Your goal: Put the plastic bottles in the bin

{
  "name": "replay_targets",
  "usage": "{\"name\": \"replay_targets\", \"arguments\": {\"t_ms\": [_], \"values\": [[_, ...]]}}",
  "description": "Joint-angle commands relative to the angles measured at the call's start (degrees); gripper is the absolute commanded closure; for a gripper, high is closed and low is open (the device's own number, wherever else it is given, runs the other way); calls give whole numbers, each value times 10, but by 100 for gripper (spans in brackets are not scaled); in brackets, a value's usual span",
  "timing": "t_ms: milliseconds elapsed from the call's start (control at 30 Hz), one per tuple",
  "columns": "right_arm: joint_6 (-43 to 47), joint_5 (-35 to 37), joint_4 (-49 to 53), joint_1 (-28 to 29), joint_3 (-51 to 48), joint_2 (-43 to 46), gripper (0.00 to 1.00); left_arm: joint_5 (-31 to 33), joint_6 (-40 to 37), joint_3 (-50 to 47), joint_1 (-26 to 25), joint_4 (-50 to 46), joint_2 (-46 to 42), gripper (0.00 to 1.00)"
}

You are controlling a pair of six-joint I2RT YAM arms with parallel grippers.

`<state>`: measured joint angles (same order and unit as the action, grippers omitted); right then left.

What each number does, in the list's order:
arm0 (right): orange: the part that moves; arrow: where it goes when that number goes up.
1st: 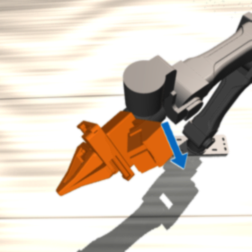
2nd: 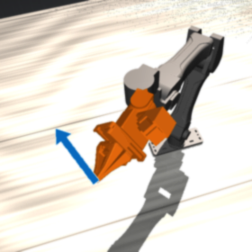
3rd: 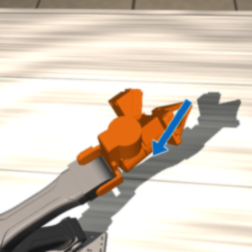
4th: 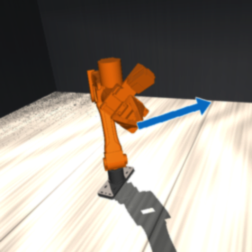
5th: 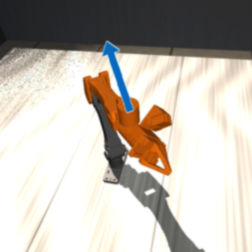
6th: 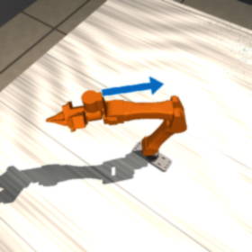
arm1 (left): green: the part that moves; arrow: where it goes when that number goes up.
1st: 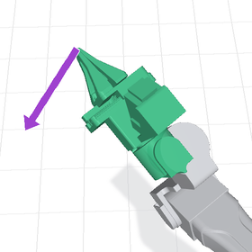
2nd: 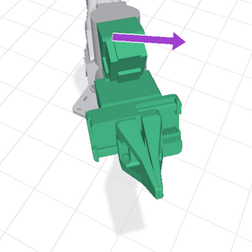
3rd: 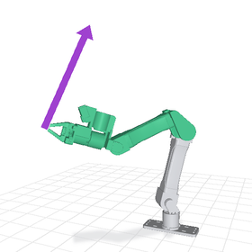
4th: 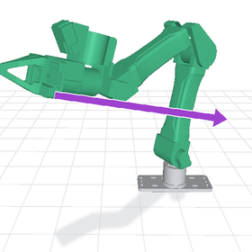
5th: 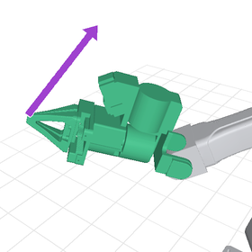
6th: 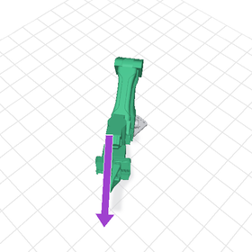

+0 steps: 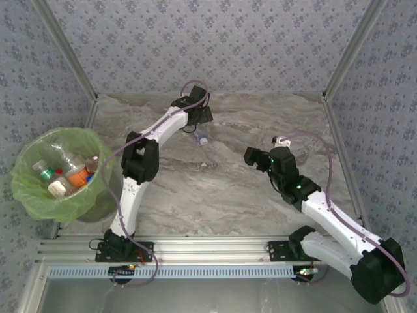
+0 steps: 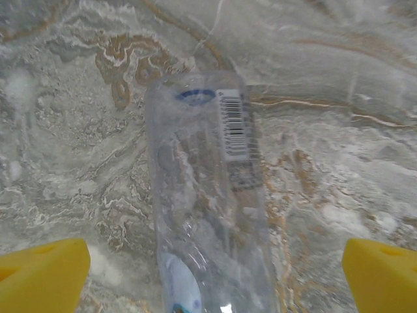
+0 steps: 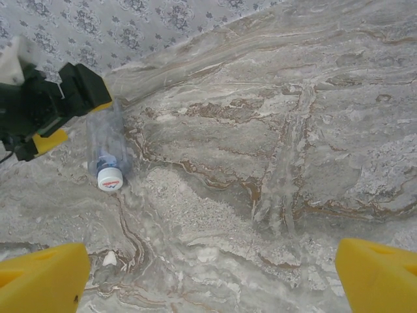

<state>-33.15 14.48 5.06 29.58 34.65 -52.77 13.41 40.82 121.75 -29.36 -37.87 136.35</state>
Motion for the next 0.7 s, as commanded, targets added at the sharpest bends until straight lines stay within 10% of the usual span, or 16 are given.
{"name": "replay_targets", "arguments": {"t_ms": [0,667], "values": [[13,1,19,-1,11,22,1,-36,14,37,2,-24,29,1],[12,5,25,0,4,48,1,-84,-71,23,-4,-14,23,47]]}}
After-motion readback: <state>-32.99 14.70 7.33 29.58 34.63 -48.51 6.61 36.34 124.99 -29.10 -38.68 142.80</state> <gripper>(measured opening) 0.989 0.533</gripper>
